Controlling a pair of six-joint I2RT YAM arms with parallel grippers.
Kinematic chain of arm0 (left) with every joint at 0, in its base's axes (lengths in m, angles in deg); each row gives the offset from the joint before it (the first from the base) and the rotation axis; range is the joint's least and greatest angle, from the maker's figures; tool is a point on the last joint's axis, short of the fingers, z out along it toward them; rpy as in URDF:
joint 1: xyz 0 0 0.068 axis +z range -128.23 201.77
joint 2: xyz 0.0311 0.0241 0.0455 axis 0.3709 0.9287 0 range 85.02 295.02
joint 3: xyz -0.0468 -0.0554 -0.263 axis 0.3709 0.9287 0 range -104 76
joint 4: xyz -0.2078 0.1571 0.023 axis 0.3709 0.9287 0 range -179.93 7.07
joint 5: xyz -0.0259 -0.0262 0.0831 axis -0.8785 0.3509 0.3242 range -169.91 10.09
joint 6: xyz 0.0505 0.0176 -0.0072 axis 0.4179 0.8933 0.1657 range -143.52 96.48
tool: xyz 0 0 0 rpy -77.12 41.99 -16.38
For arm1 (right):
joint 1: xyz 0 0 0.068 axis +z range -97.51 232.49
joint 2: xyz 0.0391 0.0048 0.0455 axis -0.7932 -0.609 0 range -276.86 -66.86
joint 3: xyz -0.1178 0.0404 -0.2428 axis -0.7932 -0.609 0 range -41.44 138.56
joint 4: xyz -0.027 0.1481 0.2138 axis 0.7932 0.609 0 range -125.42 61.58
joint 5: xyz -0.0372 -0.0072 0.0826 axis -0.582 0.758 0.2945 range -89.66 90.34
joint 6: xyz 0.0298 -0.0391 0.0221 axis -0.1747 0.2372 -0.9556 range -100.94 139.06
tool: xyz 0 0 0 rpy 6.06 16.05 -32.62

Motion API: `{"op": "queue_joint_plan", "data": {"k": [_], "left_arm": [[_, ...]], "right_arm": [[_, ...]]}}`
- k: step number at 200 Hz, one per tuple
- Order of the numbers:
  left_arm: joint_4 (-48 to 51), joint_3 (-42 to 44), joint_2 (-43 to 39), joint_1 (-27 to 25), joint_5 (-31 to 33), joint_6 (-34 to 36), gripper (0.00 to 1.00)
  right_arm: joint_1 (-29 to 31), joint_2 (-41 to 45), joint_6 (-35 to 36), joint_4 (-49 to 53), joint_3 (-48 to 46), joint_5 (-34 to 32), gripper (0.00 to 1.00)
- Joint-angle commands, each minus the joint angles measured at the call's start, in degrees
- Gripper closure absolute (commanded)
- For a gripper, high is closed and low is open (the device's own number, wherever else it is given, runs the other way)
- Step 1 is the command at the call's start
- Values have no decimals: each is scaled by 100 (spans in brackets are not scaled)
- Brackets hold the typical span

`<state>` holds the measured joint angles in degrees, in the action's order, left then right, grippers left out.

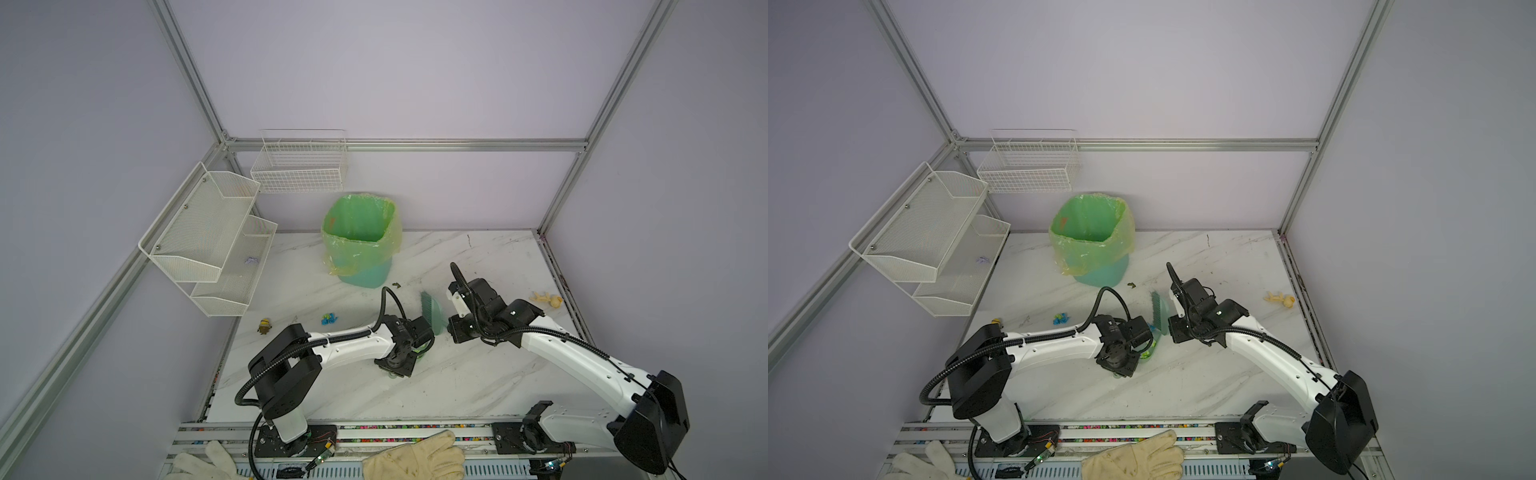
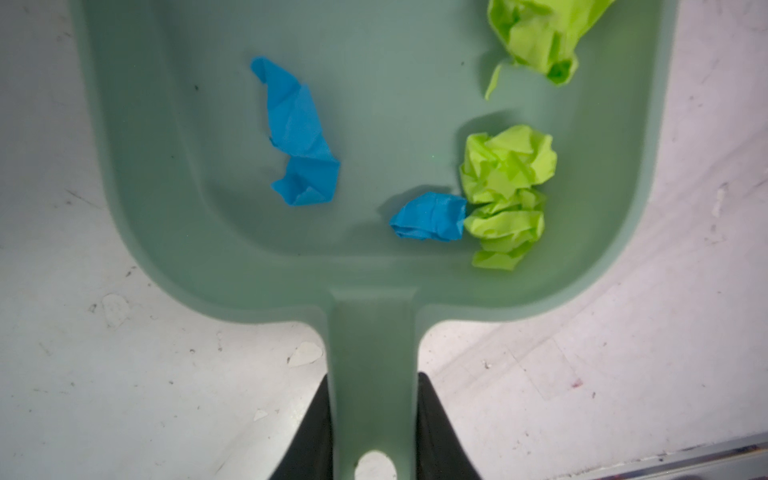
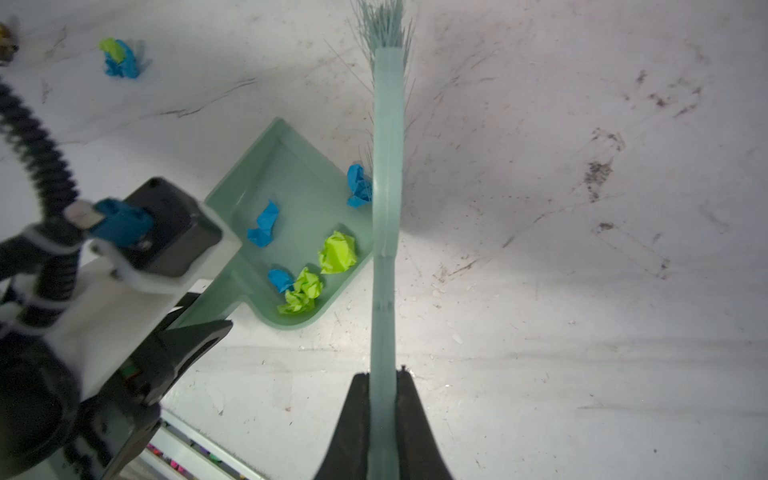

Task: Sweep away the paper scraps from the table
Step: 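Brush the remaining scraps into the dustpan with the right gripper's brush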

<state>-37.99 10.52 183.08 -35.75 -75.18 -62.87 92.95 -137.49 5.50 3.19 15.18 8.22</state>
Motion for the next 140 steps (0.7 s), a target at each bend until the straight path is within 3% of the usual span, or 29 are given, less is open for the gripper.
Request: {"op": "queue_joint_plan", "data": {"k": [1, 18, 82, 140], "left_arm": [[105, -500, 41, -16, -30, 120, 100], [121, -516, 68, -14, 8, 148, 100], [229, -502, 178, -5, 233, 275, 100], [207, -350, 48, -5, 334, 235, 100]], "right_arm": [[338, 341, 68, -298, -29, 507, 100], [365, 498, -76, -341, -37, 587, 100], [365, 698, -920, -316, -101, -649, 100], [363, -56, -802, -1238, -260, -278, 100]]}}
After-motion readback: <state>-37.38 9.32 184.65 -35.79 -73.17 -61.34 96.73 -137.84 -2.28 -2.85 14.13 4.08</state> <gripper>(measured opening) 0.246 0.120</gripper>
